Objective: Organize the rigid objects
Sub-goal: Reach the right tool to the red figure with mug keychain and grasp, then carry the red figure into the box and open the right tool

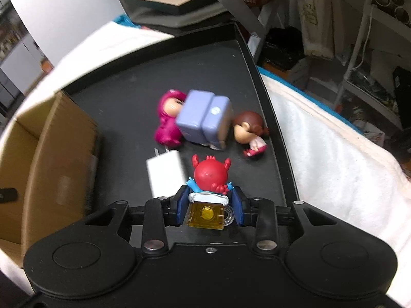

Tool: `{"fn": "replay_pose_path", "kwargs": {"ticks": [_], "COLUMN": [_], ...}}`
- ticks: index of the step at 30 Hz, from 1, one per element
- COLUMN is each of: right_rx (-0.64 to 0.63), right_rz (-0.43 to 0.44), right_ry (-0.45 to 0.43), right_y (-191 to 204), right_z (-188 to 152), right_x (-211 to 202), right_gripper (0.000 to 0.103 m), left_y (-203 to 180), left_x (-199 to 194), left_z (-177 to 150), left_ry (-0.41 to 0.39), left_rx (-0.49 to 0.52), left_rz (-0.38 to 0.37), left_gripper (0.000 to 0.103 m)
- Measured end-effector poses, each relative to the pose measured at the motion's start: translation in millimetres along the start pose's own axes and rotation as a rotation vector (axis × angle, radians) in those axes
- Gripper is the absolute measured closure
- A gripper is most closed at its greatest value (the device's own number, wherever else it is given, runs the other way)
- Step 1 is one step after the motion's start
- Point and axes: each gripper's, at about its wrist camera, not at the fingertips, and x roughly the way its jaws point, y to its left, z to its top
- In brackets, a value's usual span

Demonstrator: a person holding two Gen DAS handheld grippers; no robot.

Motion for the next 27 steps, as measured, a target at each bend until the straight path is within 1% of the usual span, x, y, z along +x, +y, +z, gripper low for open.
{"fn": "replay_pose_path", "kwargs": {"ticks": [4, 8, 10, 17, 23, 27], "right_rx": [0.007, -0.002, -0.007, -0.056, -0.110, -0.112], "right_rz": [0.015, 0.049, 0.052, 0.057, 0.057, 0.087], "right_ry": [-0.015, -0.034, -0.043, -0.084, -0.138, -0.157], "right_y": [2.0, 14.4, 20.4, 52.6, 85.5, 98.8], "right_z": [3.9, 6.4, 8.0, 15.5, 27.2, 33.3], "right_x": [-4.7, -16.3, -19.8, -35.7, -51.3, -58.2], "right_gripper": [0.068, 0.068, 0.068, 0.068, 0.068, 0.068], "left_y": [3.8, 8.4, 10.6, 18.3, 29.6, 38.7], "left_x": [-0.8, -1.3, -2.5, -3.6, -8.0, -10.5], "left_z": [-2.3, -1.9, -2.5, -4.4, -3.2, -1.3], "left_ry": [-0.002, -0.005, -0.008, -0.020, -0.033, -0.031], "left_rx": [-0.003, -0.006, -0.004, 0.001, 0.001, 0.014], "left_rz": [-0.013, -0.031, -0.048, -0.090, -0.124, -0.146], "left_gripper": [0.033, 0.033, 0.033, 0.033, 0.033, 0.033]}}
